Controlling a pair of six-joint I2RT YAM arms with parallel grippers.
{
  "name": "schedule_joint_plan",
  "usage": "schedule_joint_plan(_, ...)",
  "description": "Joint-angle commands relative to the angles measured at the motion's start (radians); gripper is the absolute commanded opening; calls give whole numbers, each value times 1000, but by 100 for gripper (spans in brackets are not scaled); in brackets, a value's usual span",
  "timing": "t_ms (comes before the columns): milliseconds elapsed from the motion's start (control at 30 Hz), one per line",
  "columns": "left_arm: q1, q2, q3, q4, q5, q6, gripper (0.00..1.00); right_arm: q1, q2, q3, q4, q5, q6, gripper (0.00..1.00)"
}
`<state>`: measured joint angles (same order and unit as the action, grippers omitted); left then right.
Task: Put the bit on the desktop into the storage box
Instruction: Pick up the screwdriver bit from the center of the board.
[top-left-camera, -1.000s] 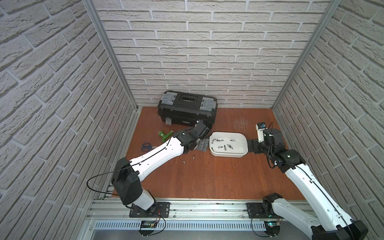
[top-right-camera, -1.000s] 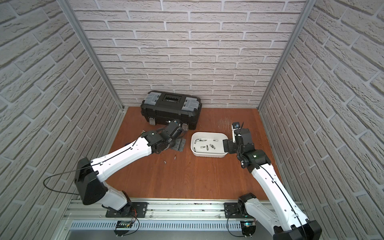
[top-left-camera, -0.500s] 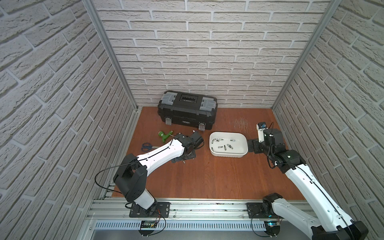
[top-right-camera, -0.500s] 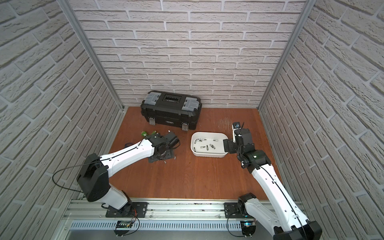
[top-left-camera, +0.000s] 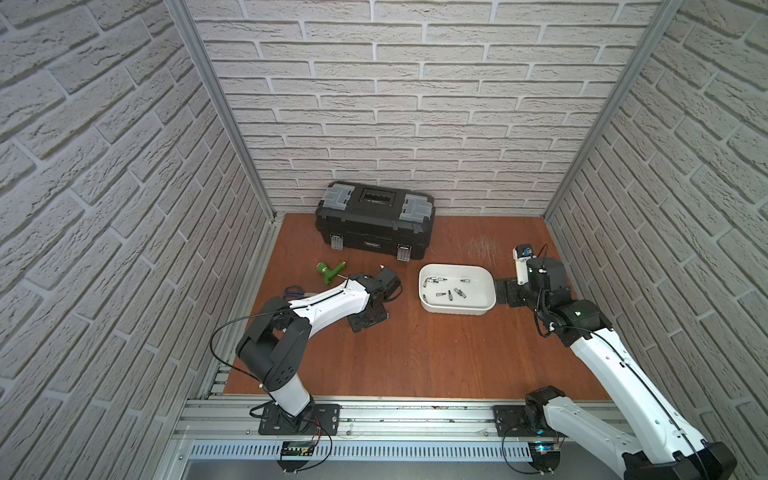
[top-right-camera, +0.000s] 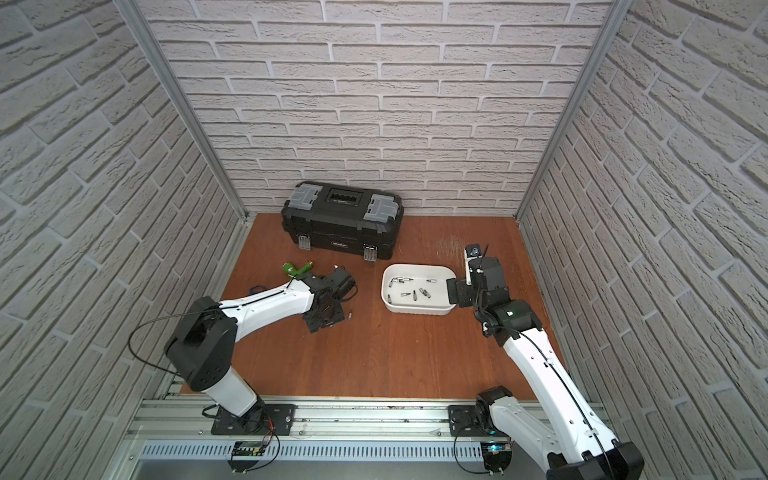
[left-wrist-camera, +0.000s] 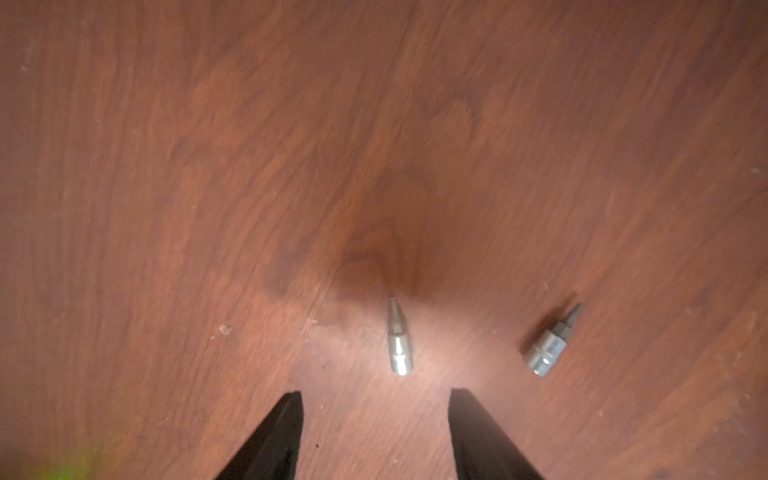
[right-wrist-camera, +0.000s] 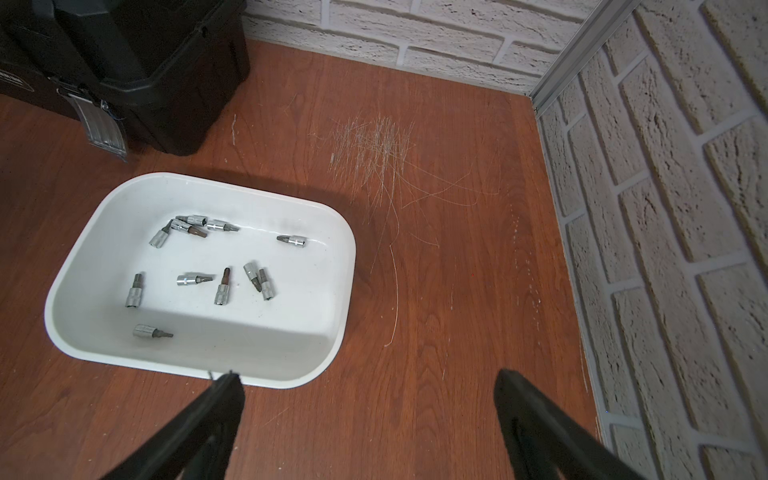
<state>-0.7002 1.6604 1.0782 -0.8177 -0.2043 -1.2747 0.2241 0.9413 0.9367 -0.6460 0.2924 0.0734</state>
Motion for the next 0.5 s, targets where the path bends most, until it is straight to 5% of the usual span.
schedule_joint_plan(0,11,16,-21,49,34,7,55,-12,-9,-13,36,13,1,99)
schedule_joint_plan(233,22,61,-32,89,68,19,42,-13,-6,-13,35,17,-1,99)
schedule_joint_plan(467,25,68,-52,97,65,8,41,-12,-3,-13,35,17,-1,99)
